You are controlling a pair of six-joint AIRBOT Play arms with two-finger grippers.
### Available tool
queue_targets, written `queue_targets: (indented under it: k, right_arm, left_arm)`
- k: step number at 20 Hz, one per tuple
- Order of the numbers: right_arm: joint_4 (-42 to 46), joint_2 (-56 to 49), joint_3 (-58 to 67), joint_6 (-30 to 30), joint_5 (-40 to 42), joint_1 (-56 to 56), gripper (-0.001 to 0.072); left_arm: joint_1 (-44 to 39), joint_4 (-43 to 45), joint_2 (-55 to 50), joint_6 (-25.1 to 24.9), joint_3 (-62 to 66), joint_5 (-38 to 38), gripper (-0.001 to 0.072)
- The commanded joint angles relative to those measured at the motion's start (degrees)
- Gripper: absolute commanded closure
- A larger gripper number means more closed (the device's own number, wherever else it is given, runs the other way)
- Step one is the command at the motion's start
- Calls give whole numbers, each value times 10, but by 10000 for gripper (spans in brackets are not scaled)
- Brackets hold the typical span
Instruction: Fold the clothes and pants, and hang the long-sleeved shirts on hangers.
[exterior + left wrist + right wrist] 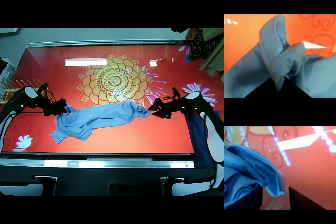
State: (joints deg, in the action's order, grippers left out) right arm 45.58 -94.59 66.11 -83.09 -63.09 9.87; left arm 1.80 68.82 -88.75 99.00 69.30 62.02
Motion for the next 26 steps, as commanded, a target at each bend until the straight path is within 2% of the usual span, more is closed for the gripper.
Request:
queue_targets:
  k: [1, 4, 5, 6, 7, 11, 13, 16, 18, 22, 26]
  right_arm:
    - [11, -22, -5, 9, 41, -26, 392]
    - [20, -22, -5, 8, 67, -37, 468]
    - [20, -22, -5, 8, 69, -37, 534]
    - [20, -21, -5, 8, 65, -37, 666]
    - [20, -18, -5, 8, 61, -37, 678]
    - [39, 58, 6, 9, 70, -35, 679]
    - [96, 125, 37, 12, 86, -35, 680]
    - [191, 245, 90, 14, 153, -35, 680]
    - [231, 320, 122, 14, 174, -35, 680]
    - [256, 459, 169, 14, 166, -35, 680]
    - [268, 592, 195, -29, 125, -35, 679]
  left_arm:
    - [0, 0, 0, 0, 0, 1, 685]
    - [0, 0, 0, 0, 0, 1, 685]
    - [0, 0, 0, 0, 0, 1, 685]
    - [0, 0, 0, 0, 0, 1, 685]
    - [0, 0, 0, 0, 1, 1, 685]
    - [11, 3, 6, -16, 30, 6, 685]
    - [29, 2, 18, -32, 81, 12, 685]
    - [58, 3, 44, -59, 198, 50, 686]
    - [72, 5, 71, -61, 287, 67, 686]
    - [81, 5, 144, -61, 438, 115, 686]
    - [81, 5, 264, -60, 475, 174, 685]
